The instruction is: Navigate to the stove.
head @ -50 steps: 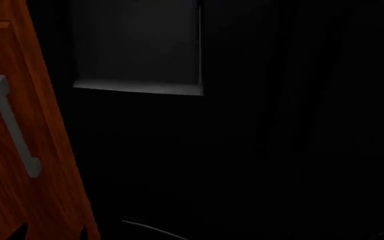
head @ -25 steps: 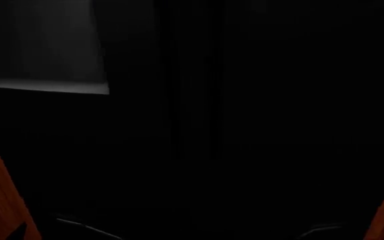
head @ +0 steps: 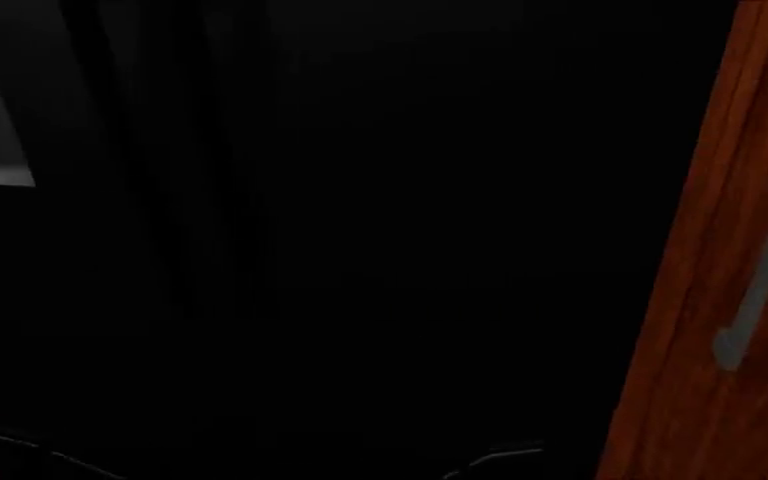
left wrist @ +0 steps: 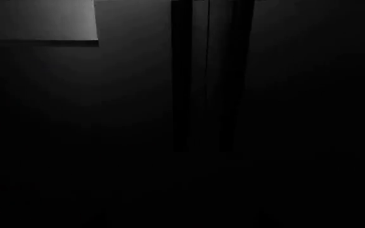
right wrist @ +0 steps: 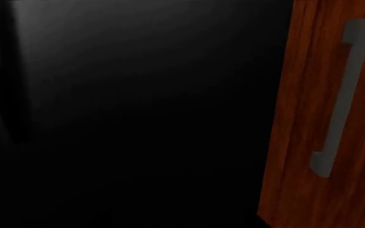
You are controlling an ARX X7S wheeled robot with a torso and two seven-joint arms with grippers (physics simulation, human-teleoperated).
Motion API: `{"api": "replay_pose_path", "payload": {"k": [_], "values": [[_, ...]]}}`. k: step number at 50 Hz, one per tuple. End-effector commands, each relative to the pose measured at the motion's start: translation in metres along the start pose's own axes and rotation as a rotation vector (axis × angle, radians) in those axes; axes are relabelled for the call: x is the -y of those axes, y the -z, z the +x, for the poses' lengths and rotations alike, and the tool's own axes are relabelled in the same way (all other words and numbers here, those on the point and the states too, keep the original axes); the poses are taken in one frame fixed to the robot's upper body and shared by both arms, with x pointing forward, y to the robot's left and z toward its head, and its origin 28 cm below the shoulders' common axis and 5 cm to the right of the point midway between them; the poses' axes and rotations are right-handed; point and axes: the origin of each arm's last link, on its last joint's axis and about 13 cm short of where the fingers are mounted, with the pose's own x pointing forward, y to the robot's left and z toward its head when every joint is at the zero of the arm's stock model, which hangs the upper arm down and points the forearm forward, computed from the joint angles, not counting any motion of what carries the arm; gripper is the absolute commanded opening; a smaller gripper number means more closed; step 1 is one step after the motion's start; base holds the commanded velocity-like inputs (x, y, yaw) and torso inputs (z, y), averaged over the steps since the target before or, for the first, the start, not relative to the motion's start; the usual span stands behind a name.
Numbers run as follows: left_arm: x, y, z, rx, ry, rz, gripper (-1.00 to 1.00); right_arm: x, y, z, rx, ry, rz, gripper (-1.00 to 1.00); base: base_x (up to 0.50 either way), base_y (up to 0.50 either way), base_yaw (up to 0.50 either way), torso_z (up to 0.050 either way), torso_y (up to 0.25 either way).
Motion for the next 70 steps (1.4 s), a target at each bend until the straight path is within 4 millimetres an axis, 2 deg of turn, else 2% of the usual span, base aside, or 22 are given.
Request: {"api": "replay_pose_path", "payload": {"k": [1, 27, 34, 45, 70], "values": [[0.0003, -0.0009, -0.0002, 0.001, 0.003, 0.000, 1.00, -0.0007, 0.0000, 0.0001, -0.003, -0.006, -0.001, 1.00, 0.00, -0.50, 0.00, 0.000, 0.000], [-0.0001, 0.0008, 0.0005, -0.005, 0.004, 0.017, 1.00, -0.0014, 0.0020, 0.0015, 0.015, 0.032, -0.064, 1.00, 0.00, -0.49, 0.00, 0.000, 0.000], [0.0000, 0.0005, 0.0012, -0.009, -0.001, 0.015, 1.00, 0.0006, 0.0008, 0.0016, 0.025, 0.032, -0.022, 1.00, 0.00, 0.00, 0.00, 0.000, 0.000], [-0.0003, 0.0021, 0.0019, -0.011, 0.000, 0.014, 1.00, -0.0017, -0.0028, -0.0025, 0.091, 0.002, -0.065, 1.00, 0.00, 0.00, 0.00, 0.000, 0.000], [-0.0014, 0.0014, 0.0024, -0.013, -0.005, 0.014, 1.00, -0.0009, -0.0041, -0.0030, 0.079, 0.021, -0.039, 1.00, -0.07, 0.01, -0.50, 0.000, 0.000]]}}
